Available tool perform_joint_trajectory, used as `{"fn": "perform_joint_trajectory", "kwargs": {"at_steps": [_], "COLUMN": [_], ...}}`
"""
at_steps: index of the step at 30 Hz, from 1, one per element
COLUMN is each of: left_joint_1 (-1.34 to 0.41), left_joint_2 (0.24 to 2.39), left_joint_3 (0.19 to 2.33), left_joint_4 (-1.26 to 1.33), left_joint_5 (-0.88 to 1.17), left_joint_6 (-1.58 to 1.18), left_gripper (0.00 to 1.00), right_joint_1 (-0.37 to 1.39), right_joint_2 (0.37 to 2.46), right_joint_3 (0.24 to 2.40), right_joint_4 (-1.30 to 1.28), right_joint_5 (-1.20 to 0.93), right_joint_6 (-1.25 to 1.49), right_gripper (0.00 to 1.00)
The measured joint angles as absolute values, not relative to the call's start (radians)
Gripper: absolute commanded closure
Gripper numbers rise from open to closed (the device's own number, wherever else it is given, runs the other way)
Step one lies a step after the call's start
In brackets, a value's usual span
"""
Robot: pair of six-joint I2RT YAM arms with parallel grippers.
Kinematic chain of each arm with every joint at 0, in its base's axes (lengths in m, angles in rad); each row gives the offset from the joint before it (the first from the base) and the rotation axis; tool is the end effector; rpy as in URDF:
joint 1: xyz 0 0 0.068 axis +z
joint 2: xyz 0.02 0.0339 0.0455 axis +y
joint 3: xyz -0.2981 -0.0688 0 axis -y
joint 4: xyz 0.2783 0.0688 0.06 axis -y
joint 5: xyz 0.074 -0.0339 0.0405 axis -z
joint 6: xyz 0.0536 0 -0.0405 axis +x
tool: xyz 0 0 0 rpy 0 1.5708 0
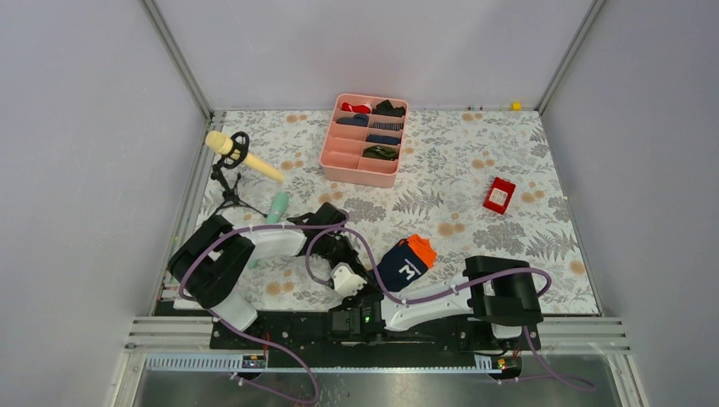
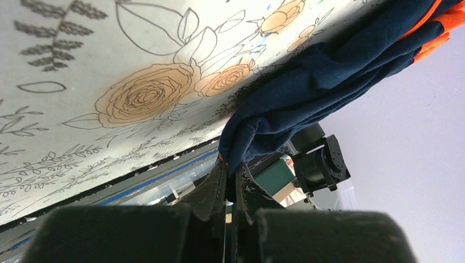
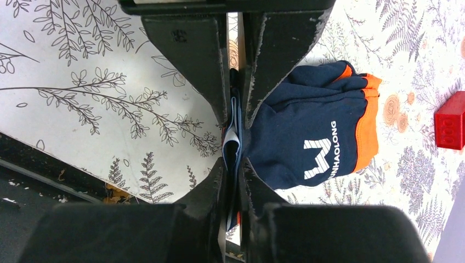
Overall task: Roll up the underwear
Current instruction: Roll the underwear to the center of the board.
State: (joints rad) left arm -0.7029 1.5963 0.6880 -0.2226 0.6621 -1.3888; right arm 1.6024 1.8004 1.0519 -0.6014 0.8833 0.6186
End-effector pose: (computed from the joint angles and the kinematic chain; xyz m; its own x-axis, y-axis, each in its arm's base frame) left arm 0.2042 -0.2162 0.1238 -0.8228 -0.3195 0.4700 -0.5505 0.6535 -0.5195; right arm 0.0301 0.3574 0.1530 -0.3458 -0.7080 -0.6158 -0.5390 0.6871 -0.4873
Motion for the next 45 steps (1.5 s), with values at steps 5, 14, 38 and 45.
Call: {"fn": "perform_joint_trajectory", "kwargs": {"at_steps": [5, 14, 38, 45], "left_joint_1": [-0.703, -0.715, -0.665, -0.649], "left_joint_2": [1.596, 1.596, 1.436, 1.394], "left_joint_3": [0.688, 0.688, 0.638, 0.589], "left_joint_4": [-0.223, -0.223, -0.184, -0.179], "left_joint_5": [0.656, 0.673, 0.646, 0.634], "left_joint_6": [-1.39, -1.394, -1.388, -1.361], "left_gripper": [1.0, 0.88, 0.69, 0.87], "right_joint_1": [1.603, 1.586, 1.213, 1.097], "right_joint_2": [1.797, 1.586, 1.365, 1.365], "right_joint_3": [1.039, 0.839, 0.613, 0.582], "right_joint_4": [-0.584, -0.367, -0.058, 0.01], "right_joint_5": [0.889, 0.789, 0.068, -0.112], "right_joint_6": [0.611, 0.516, 0.442, 0.473], "right_gripper": [1.0, 1.0, 1.0, 1.0]}}
